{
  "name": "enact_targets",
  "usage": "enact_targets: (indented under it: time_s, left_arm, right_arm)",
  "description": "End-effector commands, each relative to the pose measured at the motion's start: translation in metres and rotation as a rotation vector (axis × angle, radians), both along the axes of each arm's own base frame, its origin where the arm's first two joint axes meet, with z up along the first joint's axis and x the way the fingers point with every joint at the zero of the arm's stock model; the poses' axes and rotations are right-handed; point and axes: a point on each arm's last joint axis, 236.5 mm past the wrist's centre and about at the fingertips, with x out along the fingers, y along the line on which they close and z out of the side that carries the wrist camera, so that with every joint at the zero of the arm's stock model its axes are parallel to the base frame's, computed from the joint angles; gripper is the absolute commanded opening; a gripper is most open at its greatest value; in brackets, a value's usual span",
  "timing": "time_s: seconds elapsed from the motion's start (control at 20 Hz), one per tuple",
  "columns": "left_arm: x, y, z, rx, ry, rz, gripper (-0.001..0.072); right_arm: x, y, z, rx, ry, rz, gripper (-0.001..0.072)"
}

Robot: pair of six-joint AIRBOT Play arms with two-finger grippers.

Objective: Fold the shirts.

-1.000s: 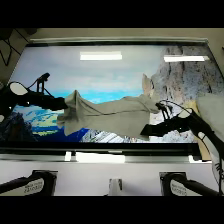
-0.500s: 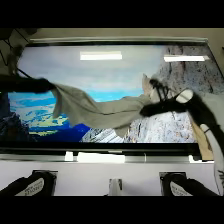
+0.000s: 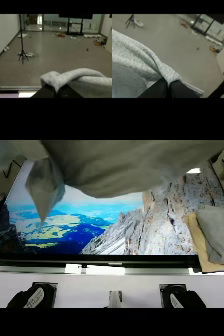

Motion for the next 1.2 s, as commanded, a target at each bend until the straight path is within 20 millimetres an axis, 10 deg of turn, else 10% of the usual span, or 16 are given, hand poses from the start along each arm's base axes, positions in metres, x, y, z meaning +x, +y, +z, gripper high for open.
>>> enact_targets:
  time_s: [0.0,0.25,0.5,0.85,1.15]
  left_arm:
    - [-0.039,-0.003,0.004,-0.031,-0.05,0.035,0.0043]
    - [-0.028,0.001,-0.003,-0.006,-0.022,0.042,0.0042]
    - [0.052,0.023,-0.065,-0.03,0.213,0.024,0.0043]
    - [0.192,0.01,-0.318,-0.119,0.879,-0.143,0.0043]
    - [0.281,-0.02,-0.438,-0.17,0.96,-0.159,0.0044]
  right_arm:
    - [-0.056,-0.021,0.009,0.027,-0.002,-0.069,0.0031]
    - [-0.037,-0.022,-0.022,-0.004,0.132,-0.079,0.0032]
    - [0.043,-0.021,-0.139,-0.168,0.582,-0.073,0.0034]
    - [0.189,-0.005,-0.351,-0.2,1.053,-0.044,0.0034]
    - [0.281,0.048,-0.415,0.143,0.965,0.006,0.0033]
